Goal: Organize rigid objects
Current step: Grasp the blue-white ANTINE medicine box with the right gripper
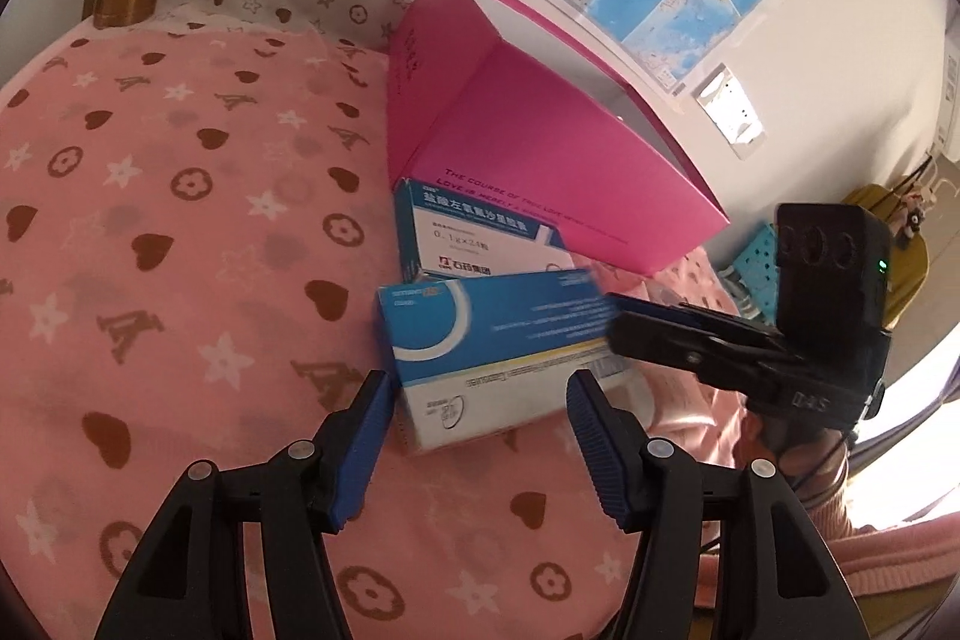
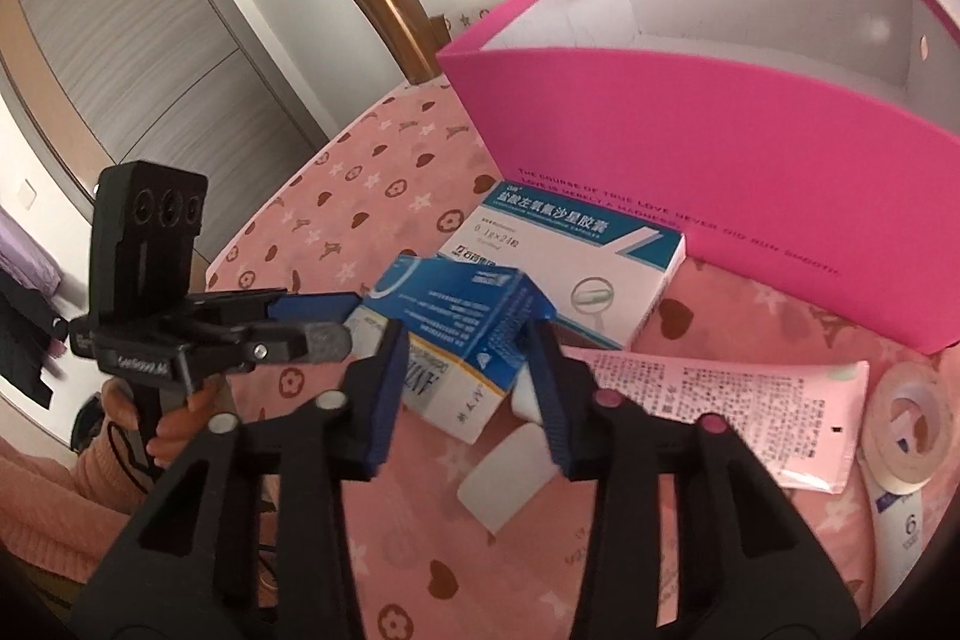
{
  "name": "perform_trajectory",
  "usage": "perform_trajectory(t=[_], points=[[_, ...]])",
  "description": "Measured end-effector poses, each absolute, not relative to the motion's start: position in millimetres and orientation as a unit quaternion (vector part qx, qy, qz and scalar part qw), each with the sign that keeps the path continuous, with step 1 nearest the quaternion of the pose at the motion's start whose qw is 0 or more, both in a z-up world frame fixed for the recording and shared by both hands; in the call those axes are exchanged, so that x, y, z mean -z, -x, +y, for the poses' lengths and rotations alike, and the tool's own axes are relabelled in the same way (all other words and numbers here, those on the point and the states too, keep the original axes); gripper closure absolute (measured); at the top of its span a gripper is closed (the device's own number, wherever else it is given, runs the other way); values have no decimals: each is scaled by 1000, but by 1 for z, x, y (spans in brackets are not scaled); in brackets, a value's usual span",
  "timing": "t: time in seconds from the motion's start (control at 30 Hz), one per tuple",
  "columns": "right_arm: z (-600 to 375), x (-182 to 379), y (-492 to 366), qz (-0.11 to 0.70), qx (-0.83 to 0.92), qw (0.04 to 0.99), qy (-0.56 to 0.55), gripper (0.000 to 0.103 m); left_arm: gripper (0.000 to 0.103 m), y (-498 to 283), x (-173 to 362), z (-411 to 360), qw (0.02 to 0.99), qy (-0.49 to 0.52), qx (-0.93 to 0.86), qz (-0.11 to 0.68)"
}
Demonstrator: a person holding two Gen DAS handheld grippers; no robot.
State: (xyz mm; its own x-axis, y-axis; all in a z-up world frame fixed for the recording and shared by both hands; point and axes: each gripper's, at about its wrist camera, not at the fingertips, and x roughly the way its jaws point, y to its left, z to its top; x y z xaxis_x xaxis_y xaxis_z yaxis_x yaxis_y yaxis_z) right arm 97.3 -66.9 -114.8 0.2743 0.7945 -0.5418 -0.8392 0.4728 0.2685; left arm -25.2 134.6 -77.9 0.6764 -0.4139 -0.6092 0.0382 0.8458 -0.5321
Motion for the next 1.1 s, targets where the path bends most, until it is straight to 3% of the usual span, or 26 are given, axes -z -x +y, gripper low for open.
perform_trajectory(t=[0.53, 0.9, 1.1], points=[[-64, 114, -93, 317, -488, 812, 47, 70, 44, 26, 86, 133, 876, 251, 120, 395], [-67, 119, -83, 281, -381, 867, 153, 71, 48, 27, 84, 131, 885, 218, 85, 403], [-72, 118, -78, 293, -444, 839, 115, 71, 48, 29, 83, 131, 886, 215, 87, 402]])
